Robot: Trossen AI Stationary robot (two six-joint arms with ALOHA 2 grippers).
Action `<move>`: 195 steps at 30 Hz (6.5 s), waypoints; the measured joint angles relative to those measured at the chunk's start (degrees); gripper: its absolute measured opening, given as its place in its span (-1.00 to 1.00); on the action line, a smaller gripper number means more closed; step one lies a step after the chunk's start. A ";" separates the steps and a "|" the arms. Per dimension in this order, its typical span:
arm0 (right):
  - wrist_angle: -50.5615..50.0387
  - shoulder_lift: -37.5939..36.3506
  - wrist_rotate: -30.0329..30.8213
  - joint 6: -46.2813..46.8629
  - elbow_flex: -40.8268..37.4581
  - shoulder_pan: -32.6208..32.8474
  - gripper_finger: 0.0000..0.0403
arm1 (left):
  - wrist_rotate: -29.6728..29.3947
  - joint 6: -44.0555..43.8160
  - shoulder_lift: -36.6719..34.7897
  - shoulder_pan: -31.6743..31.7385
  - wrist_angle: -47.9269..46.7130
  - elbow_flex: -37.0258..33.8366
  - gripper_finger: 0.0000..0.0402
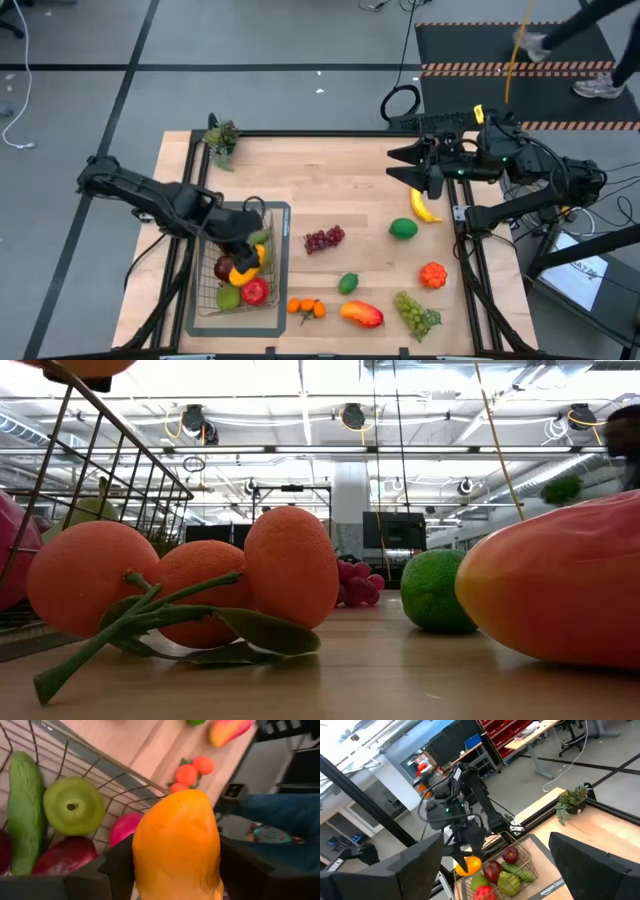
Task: Build produce basket
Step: Put the yellow mango into the wire basket, then put the orange mango into the wire basket
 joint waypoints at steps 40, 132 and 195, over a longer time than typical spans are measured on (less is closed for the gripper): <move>-5.32 0.27 -9.51 -5.87 0.00 -0.85 0.77 | 1.42 -23.70 8.82 1.00 -4.73 -1.38 0.63; 5.15 32.58 -9.07 17.77 -14.95 32.91 0.77 | -8.35 24.15 8.75 10.29 -4.66 23.28 -0.06; -6.18 30.95 -7.48 10.42 -15.48 29.53 0.36 | -11.85 26.22 8.75 10.29 -2.38 23.26 -0.06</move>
